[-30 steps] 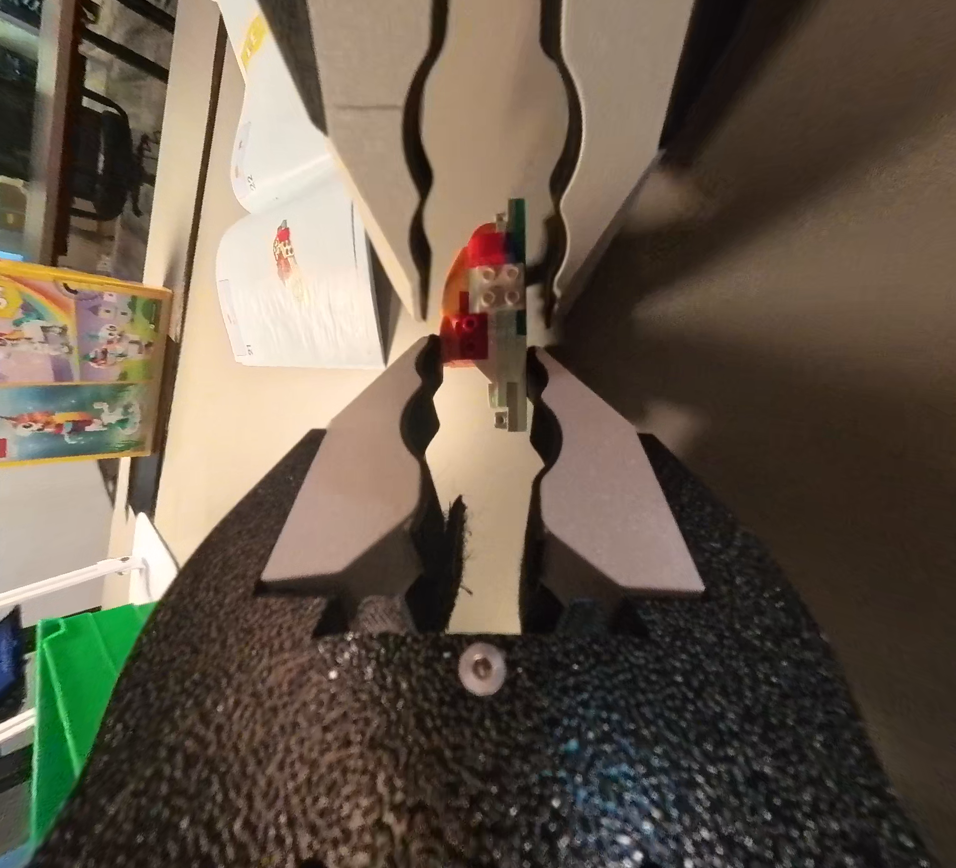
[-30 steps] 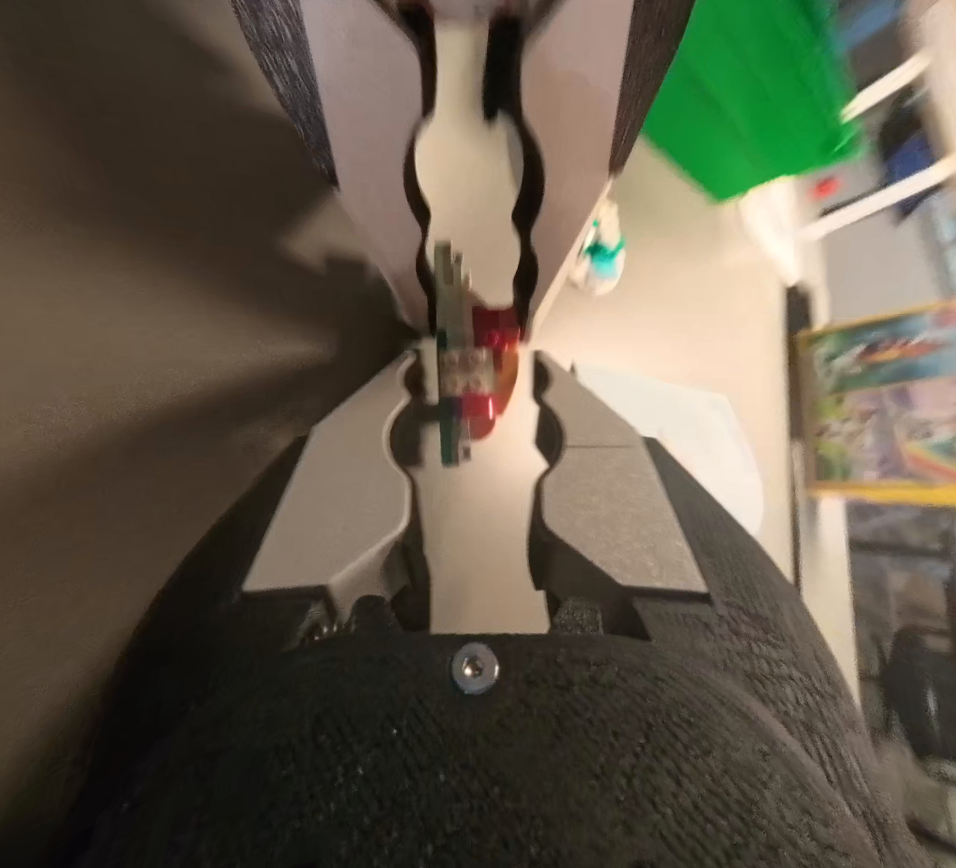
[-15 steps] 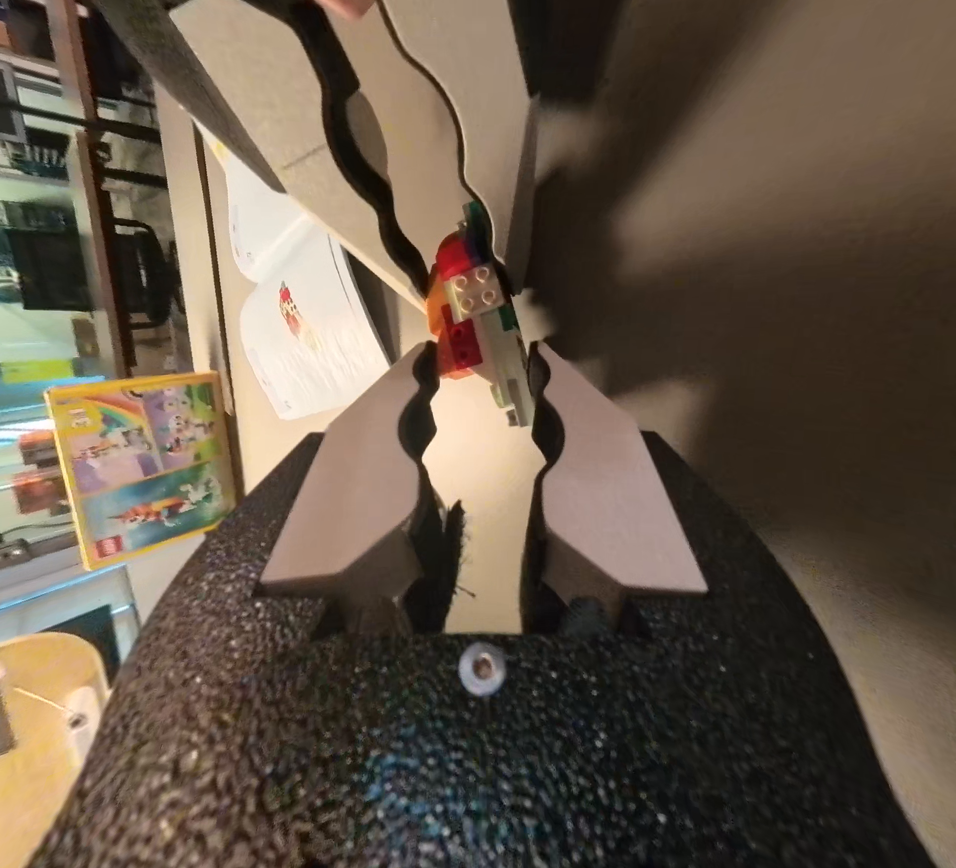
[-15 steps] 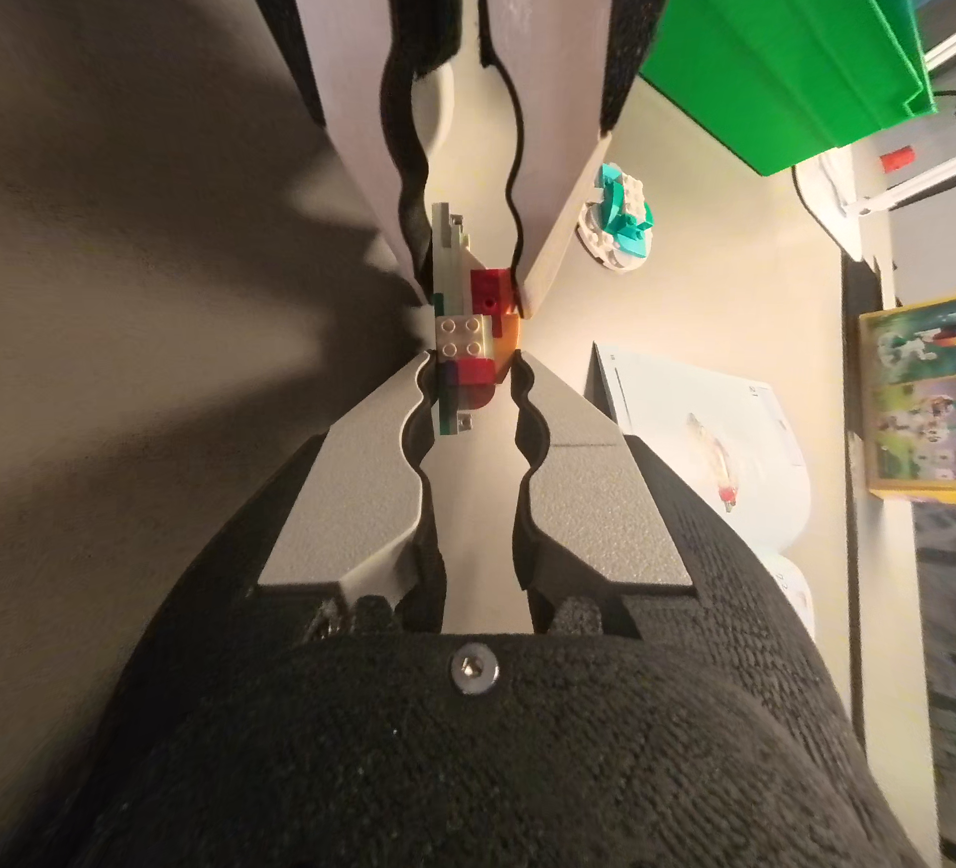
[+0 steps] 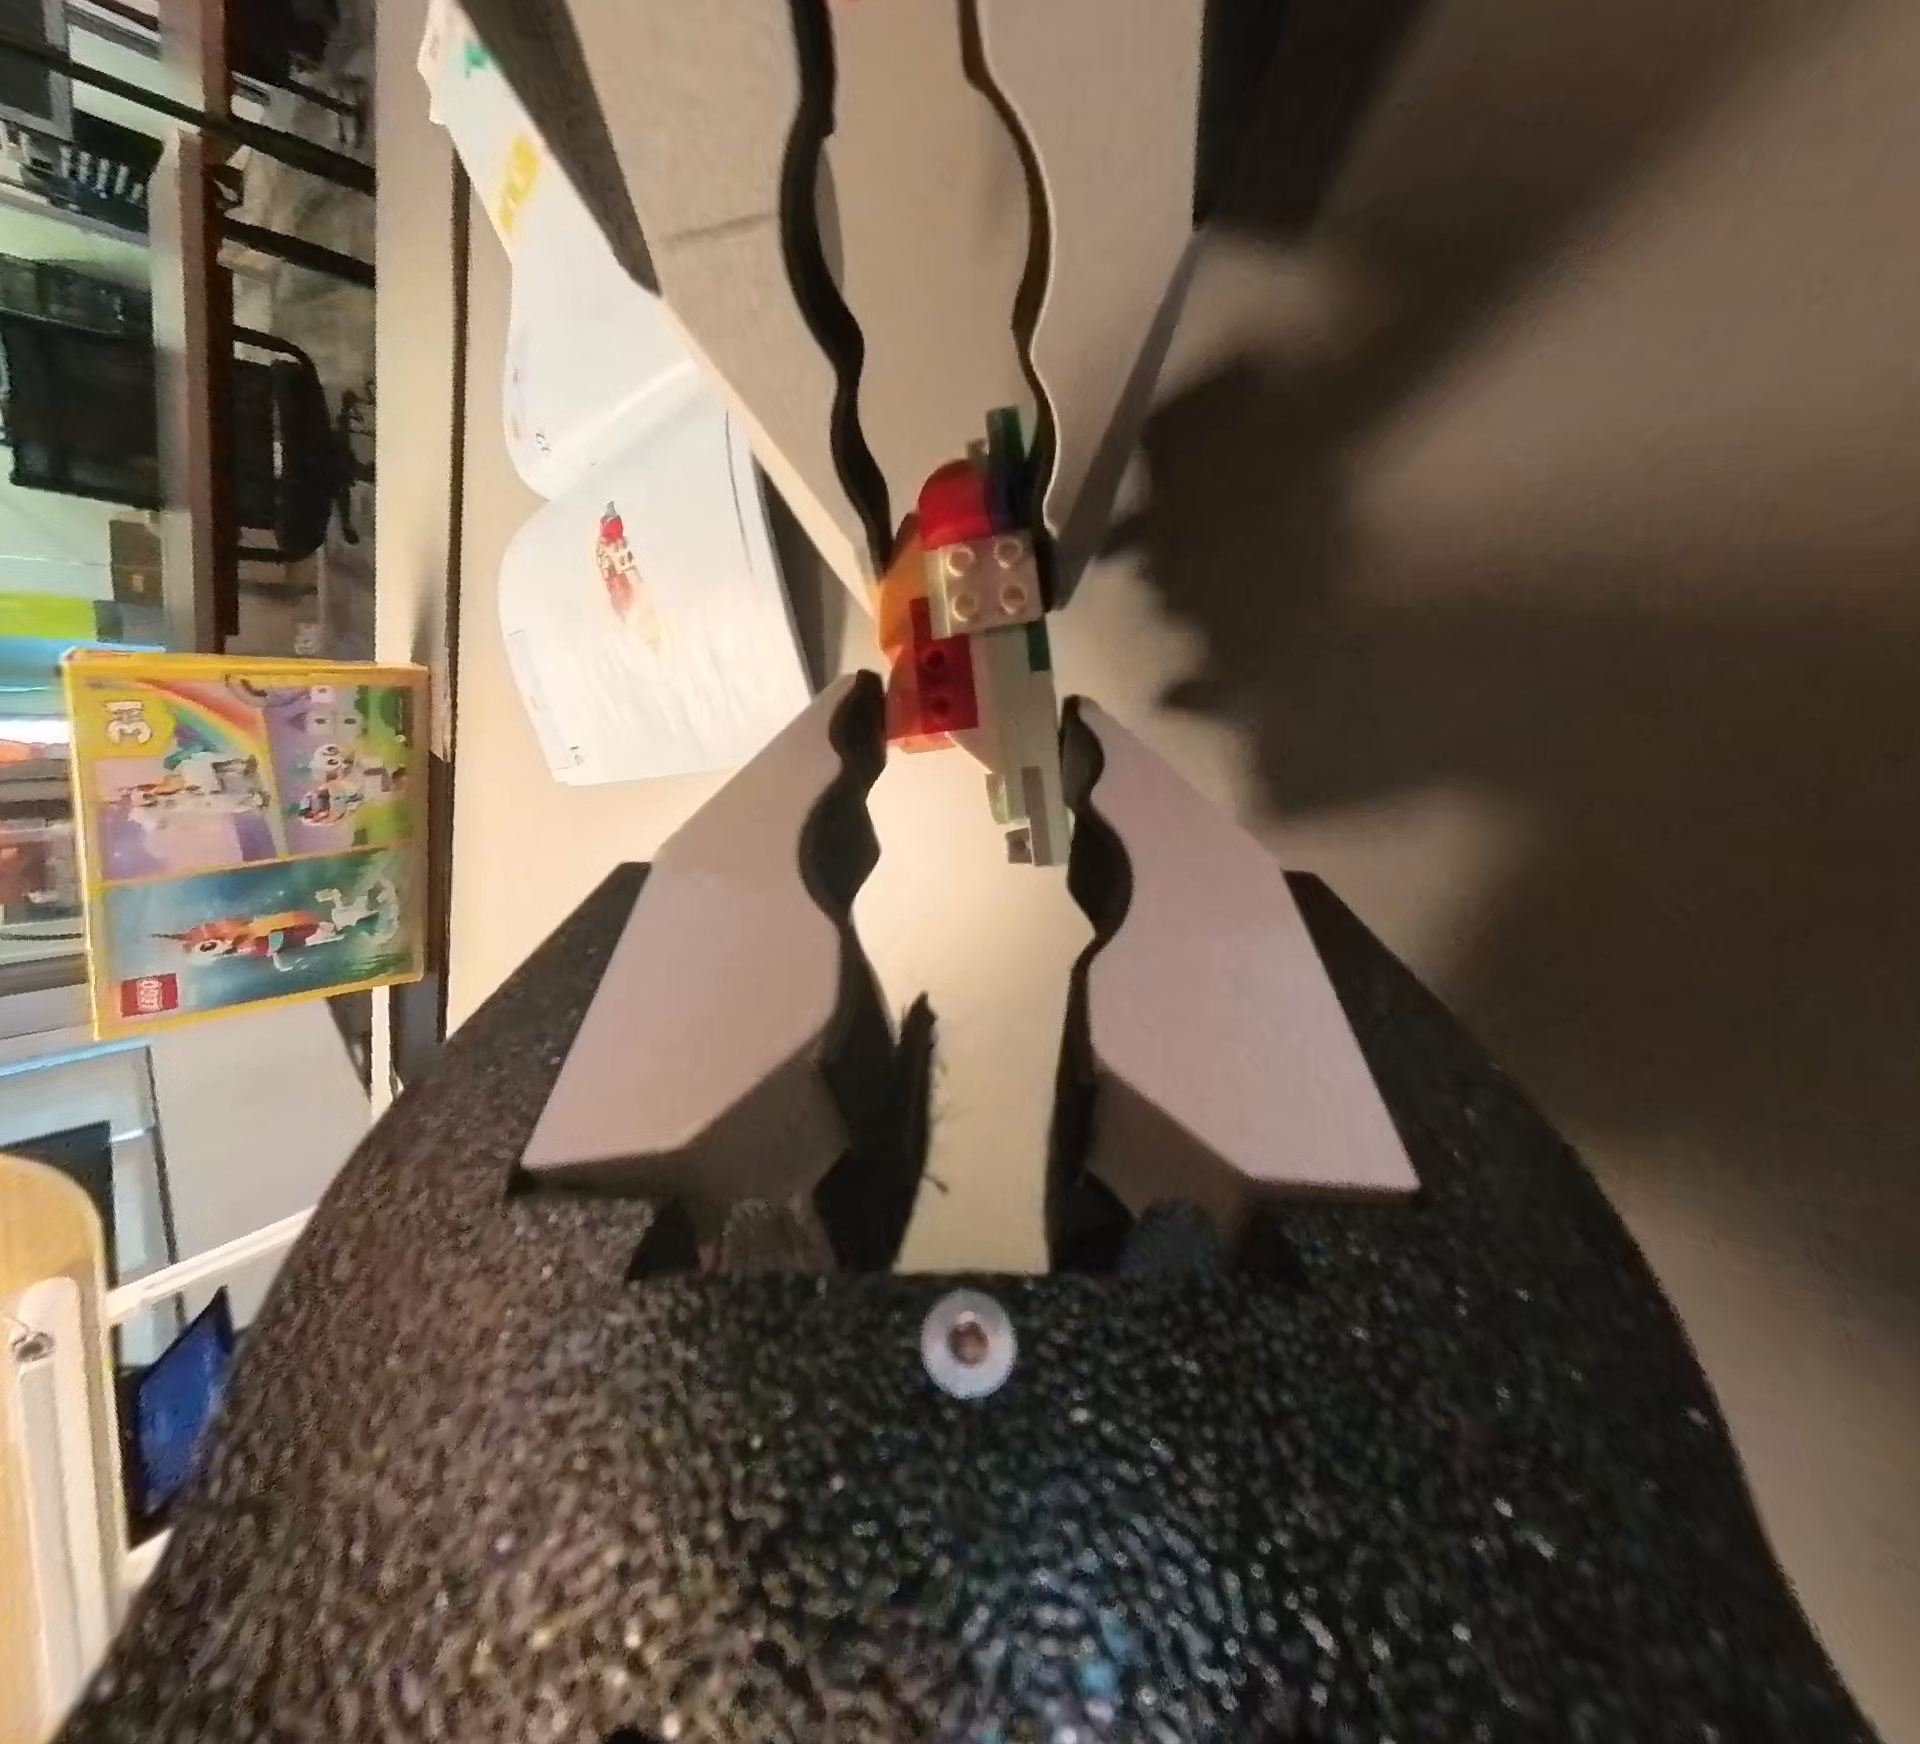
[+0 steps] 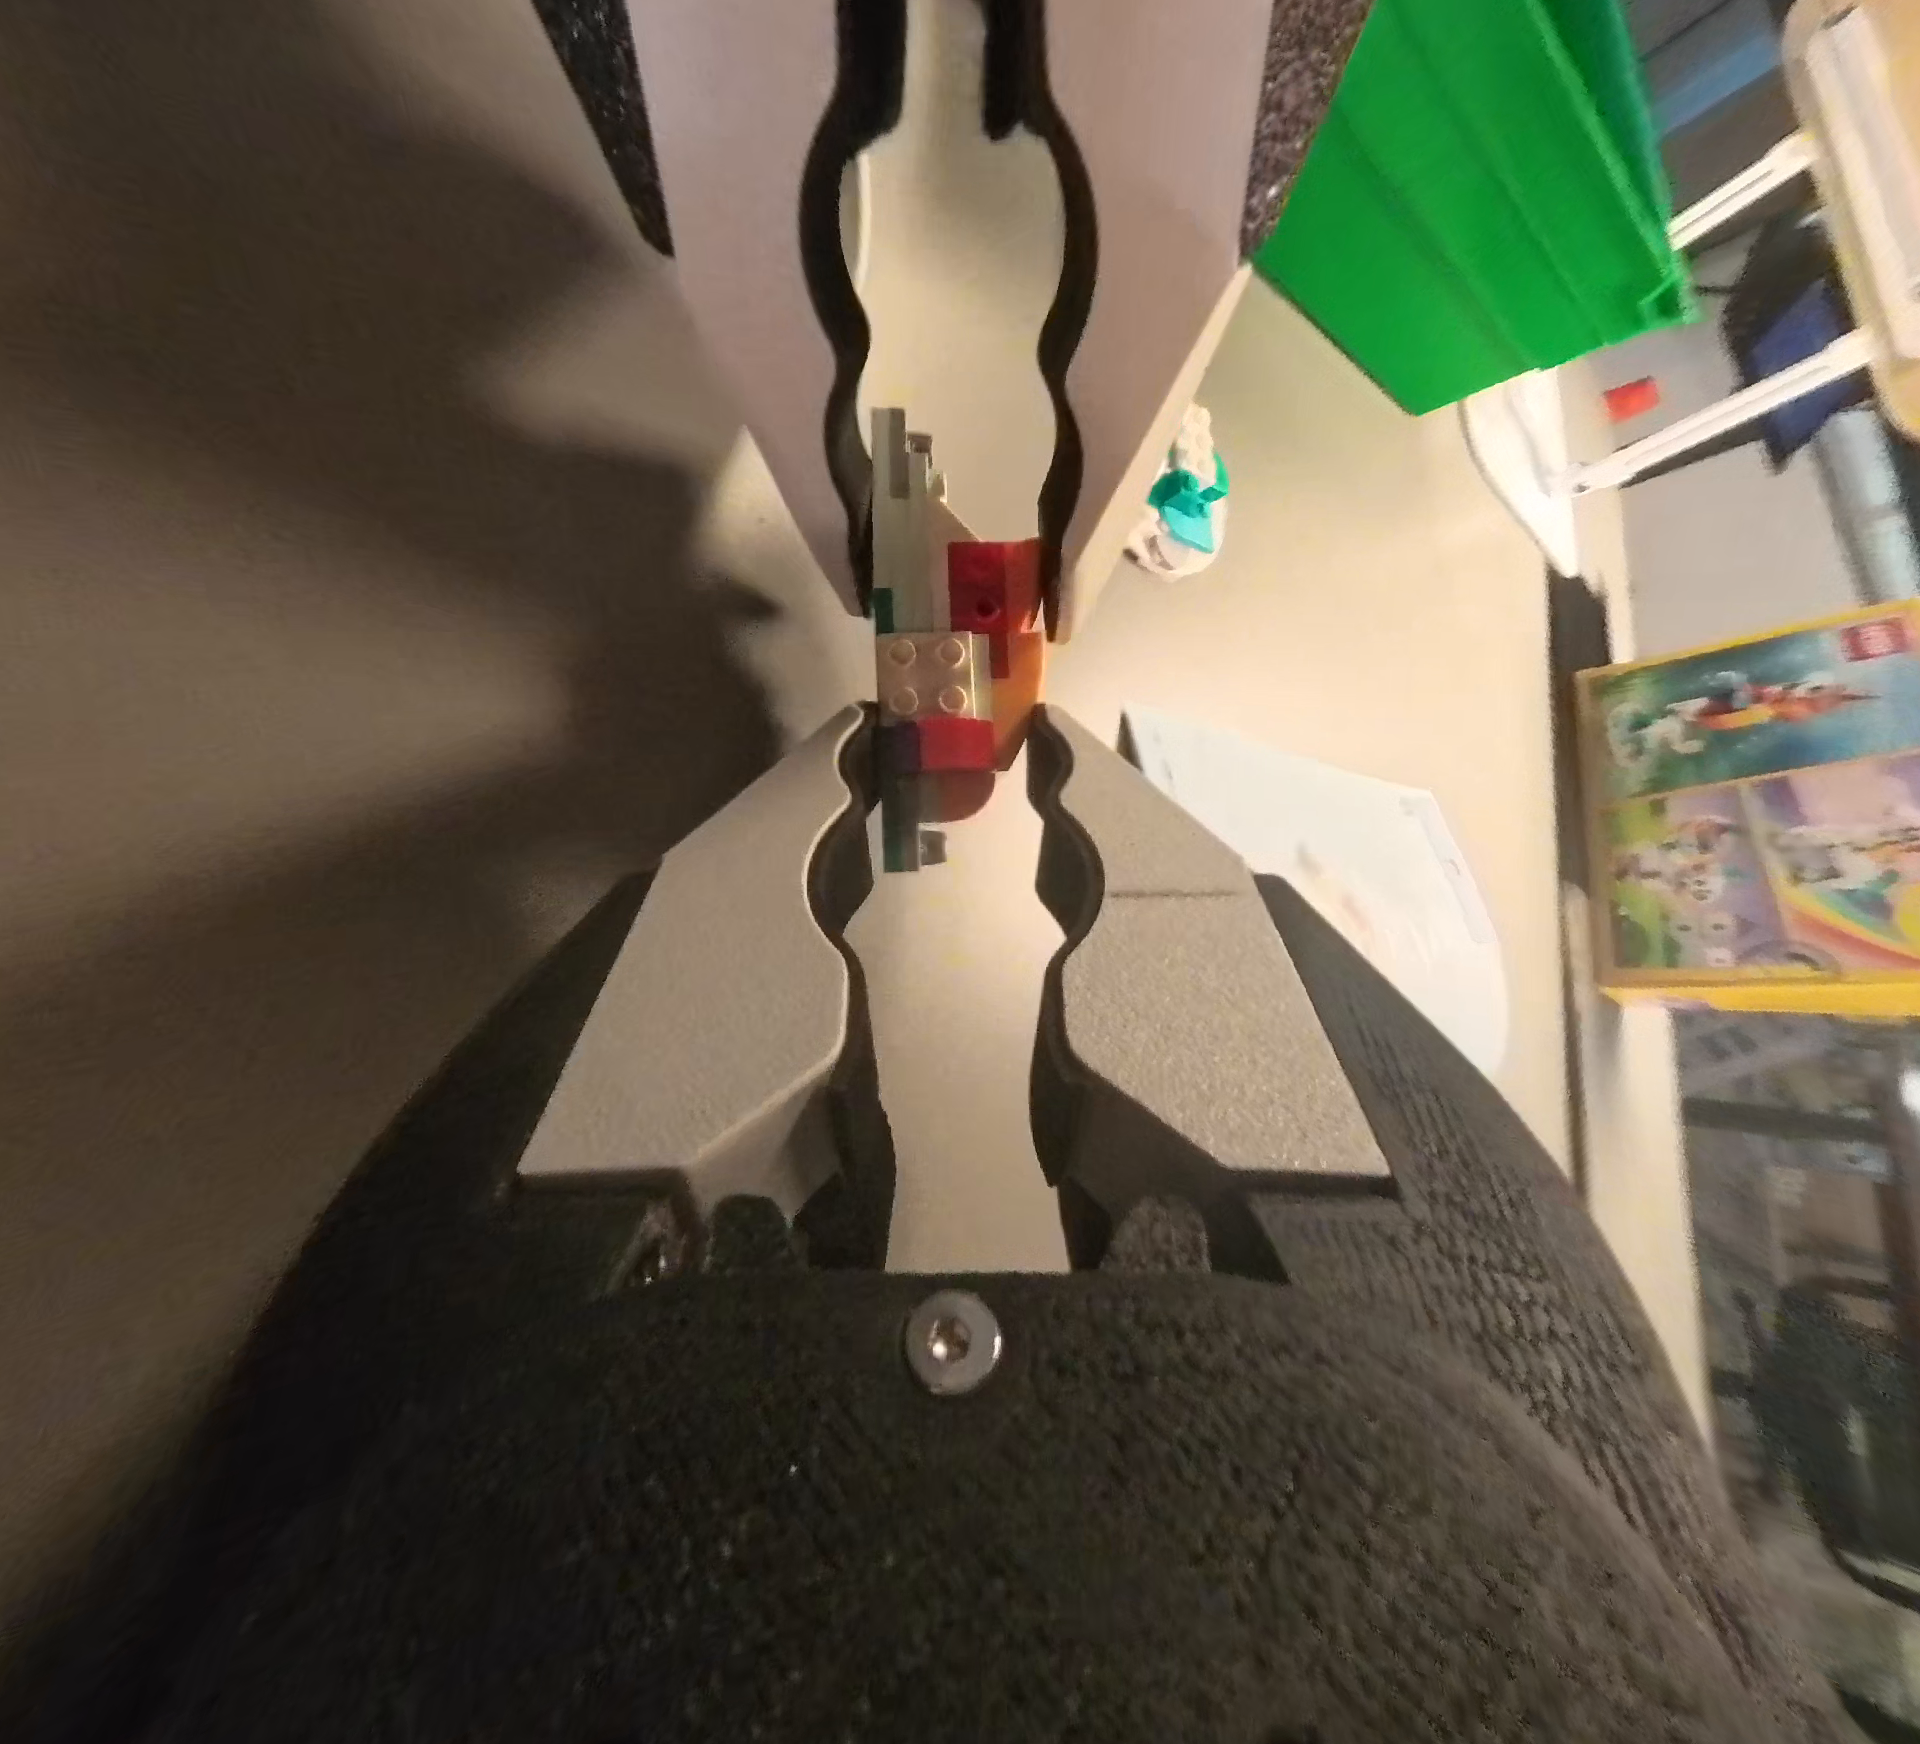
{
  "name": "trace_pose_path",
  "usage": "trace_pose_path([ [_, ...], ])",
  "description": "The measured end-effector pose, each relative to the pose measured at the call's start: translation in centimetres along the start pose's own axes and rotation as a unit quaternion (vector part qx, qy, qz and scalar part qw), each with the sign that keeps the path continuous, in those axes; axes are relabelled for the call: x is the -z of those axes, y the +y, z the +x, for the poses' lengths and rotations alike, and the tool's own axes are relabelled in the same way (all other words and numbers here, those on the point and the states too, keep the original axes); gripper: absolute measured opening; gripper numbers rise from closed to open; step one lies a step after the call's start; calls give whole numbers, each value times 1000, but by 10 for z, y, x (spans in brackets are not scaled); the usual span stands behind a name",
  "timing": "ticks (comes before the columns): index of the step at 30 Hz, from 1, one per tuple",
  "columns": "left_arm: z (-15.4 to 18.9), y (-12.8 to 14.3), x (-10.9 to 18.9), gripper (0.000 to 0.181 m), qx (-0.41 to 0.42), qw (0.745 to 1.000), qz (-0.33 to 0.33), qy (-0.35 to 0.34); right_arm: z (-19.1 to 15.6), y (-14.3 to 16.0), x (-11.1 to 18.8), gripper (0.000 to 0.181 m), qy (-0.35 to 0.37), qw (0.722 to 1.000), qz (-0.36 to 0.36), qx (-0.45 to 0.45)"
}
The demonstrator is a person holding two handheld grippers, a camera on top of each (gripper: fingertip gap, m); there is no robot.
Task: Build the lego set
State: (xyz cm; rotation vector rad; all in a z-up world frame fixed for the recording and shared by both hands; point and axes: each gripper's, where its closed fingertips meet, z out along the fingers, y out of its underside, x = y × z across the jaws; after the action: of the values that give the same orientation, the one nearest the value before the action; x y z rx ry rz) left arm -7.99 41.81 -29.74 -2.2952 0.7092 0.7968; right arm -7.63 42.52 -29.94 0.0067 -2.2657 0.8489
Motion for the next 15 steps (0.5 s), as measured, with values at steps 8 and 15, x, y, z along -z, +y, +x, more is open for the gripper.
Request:
trace_pose_path([
  [8,-16,-12,20,67,301,946,115,44,30,-21,17,26,149,981,61,112],
  [15,-33,-13,32,55,364,913,179,37,31,-21,18,26,176,972,61,140],
])
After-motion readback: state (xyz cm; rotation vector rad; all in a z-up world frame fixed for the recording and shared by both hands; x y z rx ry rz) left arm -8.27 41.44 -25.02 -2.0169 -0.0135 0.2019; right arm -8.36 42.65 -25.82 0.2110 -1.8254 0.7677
